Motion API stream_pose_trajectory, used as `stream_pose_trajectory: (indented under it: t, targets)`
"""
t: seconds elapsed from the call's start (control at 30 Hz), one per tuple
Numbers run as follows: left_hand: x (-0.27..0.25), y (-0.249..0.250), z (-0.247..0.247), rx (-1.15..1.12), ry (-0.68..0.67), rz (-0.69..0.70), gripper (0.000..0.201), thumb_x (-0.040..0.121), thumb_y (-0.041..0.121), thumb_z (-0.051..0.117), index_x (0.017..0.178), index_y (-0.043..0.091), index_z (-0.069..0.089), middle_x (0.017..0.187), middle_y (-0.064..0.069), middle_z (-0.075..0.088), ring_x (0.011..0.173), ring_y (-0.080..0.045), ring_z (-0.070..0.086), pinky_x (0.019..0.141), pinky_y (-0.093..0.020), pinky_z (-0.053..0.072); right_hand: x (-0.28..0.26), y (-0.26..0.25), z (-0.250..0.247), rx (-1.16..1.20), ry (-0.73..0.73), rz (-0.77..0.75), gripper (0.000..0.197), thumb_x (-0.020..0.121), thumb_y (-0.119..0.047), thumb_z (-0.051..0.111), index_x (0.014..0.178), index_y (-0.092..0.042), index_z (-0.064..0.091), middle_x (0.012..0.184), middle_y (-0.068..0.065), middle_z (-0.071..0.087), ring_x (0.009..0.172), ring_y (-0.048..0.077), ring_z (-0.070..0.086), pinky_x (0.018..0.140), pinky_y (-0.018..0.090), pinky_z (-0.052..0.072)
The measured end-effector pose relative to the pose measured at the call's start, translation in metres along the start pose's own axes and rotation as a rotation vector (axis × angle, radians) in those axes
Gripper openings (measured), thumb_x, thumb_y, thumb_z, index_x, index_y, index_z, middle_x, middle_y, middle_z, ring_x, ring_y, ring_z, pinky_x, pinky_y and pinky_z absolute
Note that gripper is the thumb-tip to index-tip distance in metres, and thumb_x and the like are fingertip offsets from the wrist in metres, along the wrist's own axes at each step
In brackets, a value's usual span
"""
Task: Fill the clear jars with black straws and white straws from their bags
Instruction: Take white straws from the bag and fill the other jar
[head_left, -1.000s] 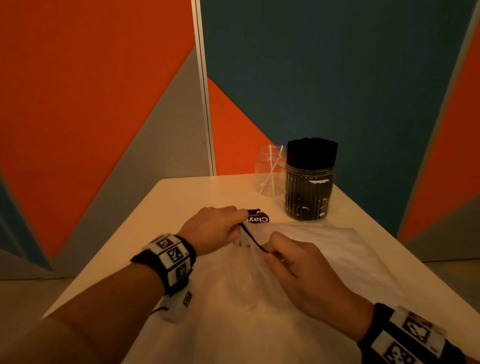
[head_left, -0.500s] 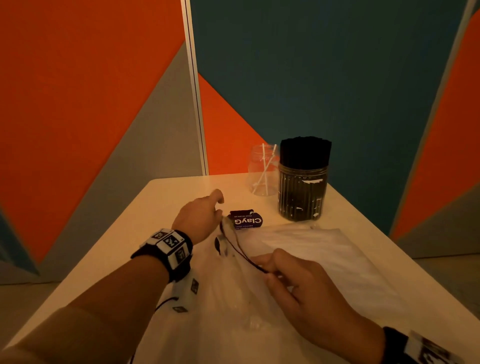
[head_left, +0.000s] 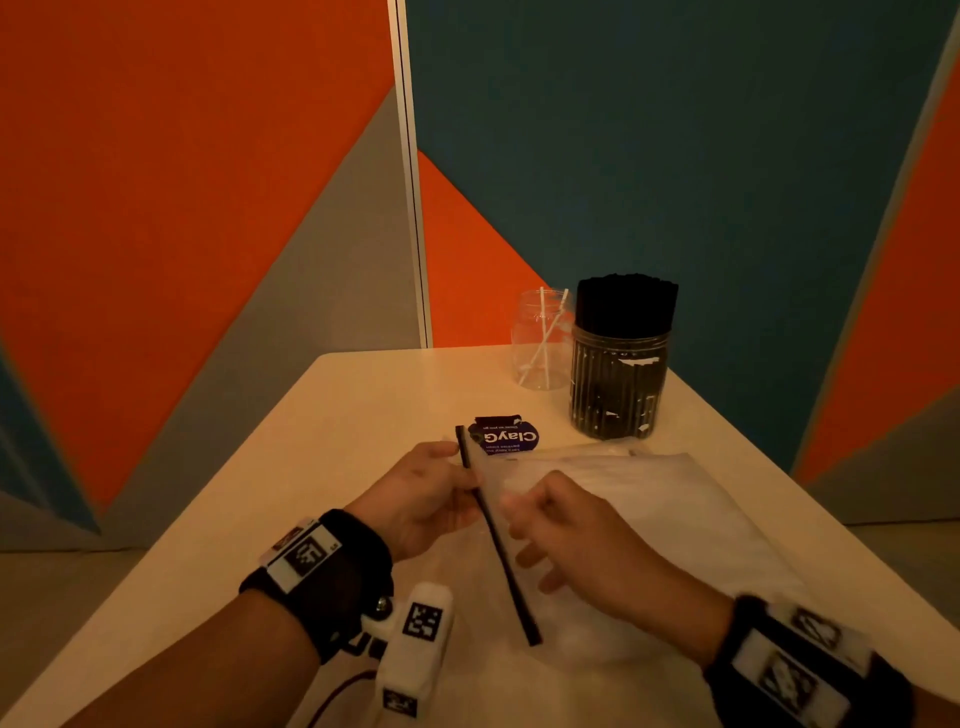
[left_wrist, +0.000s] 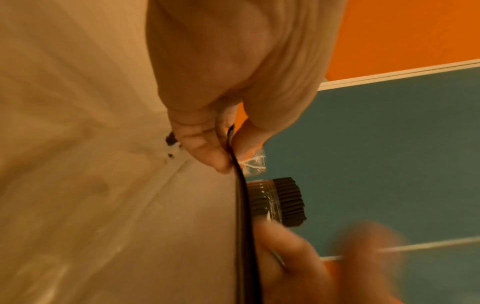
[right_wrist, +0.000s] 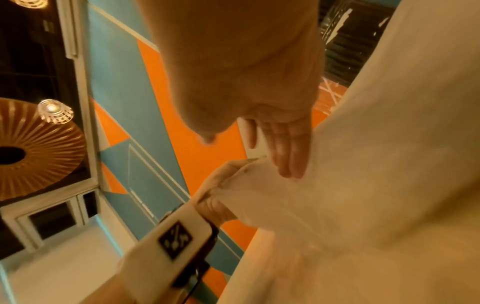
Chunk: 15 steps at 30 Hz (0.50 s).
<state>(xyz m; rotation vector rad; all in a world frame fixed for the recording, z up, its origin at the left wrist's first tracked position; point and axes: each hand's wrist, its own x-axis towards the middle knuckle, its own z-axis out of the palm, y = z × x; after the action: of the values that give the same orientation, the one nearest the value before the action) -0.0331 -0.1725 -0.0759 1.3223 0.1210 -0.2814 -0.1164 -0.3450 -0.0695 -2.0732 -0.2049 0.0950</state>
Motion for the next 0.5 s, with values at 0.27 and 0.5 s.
stream_pose_trajectory:
  t: [0.27,0.5]
  targets:
    - [-0.011,-0.002,0.010,0.028,-0.054,0.091,0.020,0.085,-0.002,0.070,0.102,0.005,0.061,0.071,-0.008,0.072,0.053,-0.014,0.065,0.047,-0.023,0.051,0.044,-0.018,0.010,0.030,-0.105,0.158,0.018,0.097,-0.032,0.064,0.088,-0.017,0.069,0.083,0.004,0.067,0.070,0.012,0.064,0.053,0.023,0.051]
    - [-0.010,-0.007,-0.004,0.099,-0.017,0.096,0.018,0.085,0.015,0.076,0.089,0.008,0.059,0.059,-0.005,0.058,0.044,-0.011,0.051,0.041,-0.022,0.041,0.045,-0.011,0.010,0.314,-0.169,0.308,0.026,0.102,-0.028,0.054,0.104,-0.011,0.073,0.090,0.005,0.078,0.081,0.019,0.074,0.059,0.029,0.057]
